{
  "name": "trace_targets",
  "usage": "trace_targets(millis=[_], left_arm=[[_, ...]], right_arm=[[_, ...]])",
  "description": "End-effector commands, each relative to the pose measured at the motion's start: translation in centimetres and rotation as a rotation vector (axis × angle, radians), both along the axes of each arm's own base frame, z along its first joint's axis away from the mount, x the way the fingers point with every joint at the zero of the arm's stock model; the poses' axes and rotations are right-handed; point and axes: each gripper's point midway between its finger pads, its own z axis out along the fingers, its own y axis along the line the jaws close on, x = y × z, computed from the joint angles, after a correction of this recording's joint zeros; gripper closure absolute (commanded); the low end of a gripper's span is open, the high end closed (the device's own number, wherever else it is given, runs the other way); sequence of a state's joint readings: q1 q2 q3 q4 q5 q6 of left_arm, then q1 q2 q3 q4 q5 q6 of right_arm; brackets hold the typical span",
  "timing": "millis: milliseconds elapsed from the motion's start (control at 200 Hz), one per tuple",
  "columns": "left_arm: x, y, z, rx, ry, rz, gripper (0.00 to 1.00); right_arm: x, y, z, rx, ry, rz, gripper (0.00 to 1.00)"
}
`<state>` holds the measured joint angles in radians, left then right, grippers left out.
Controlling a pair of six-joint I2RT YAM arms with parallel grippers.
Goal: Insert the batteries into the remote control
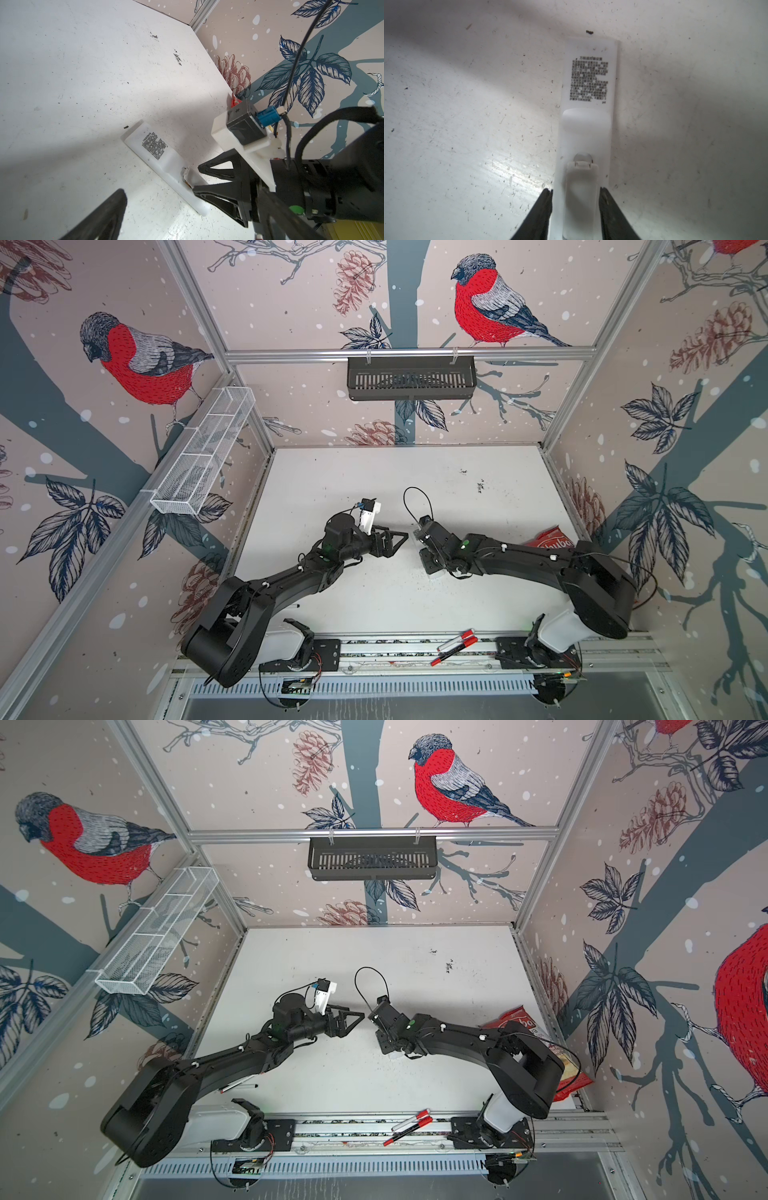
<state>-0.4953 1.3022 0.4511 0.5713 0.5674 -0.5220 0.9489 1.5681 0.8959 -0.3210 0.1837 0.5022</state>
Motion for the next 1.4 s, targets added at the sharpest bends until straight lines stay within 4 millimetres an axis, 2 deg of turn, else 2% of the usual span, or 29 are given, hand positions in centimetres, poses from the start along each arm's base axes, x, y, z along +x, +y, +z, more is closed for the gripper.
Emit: trace_targets(millis=[0,80,175,305,410,510,620,690,836,1081,1391], left_arm=[[0.3,-0.3,0.7,-0.018,-0.034,-0.011,0.02],[0.3,-0.7,0.7,-0.03,-0.033,-0.029,0.02],[0.6,-1.4,0.7,-0.047,-0.033,-0.057,0.02],[1.5,-2.8,0.2,-0.058,-0.027,-0.099,0.02],[2.1,-3.7,0.0,-0.074,-0.019,-0.115,0.02],[2.4,-3.7,0.2,-0.08,-0.019,-0.105,0.02],[2.3,-3.3,0.0,-0.047,-0.021,-0.088,0.02],[2.1,-2.9,0.0,-0.028,-0.024,-0.076,0.02],[1.5,-2.2,0.1,-0.007,-0.026,-0.055,0.02],[1.0,-1.2,0.3,0.013,-0.03,-0.028,0.02],[0.7,-0.2,0.5,0.025,-0.034,0.001,0.02]], right_arm=[[0.4,0.0,1.5,0.026,-0.021,-0.029,0.49],[0.5,-0.3,2.3,0.075,-0.017,-0.051,0.38],[0.5,-1.2,3.1,0.144,-0.001,-0.084,0.3],[0.9,-2.7,3.3,0.218,0.015,-0.121,0.25],[2.6,-4.2,2.7,0.241,0.033,-0.151,0.23],[4.5,-5.0,2.3,0.229,0.023,-0.152,0.29],[6.4,-5.0,1.5,0.223,0.034,-0.129,0.5],[7.6,-4.6,0.7,0.2,0.046,-0.107,0.59],[9.4,-3.7,-1.1,0.178,0.077,-0.068,0.69],[10.2,-1.7,-2.6,0.194,0.107,-0.006,0.72],[8.3,1.3,-3.5,0.213,0.137,0.118,0.73]])
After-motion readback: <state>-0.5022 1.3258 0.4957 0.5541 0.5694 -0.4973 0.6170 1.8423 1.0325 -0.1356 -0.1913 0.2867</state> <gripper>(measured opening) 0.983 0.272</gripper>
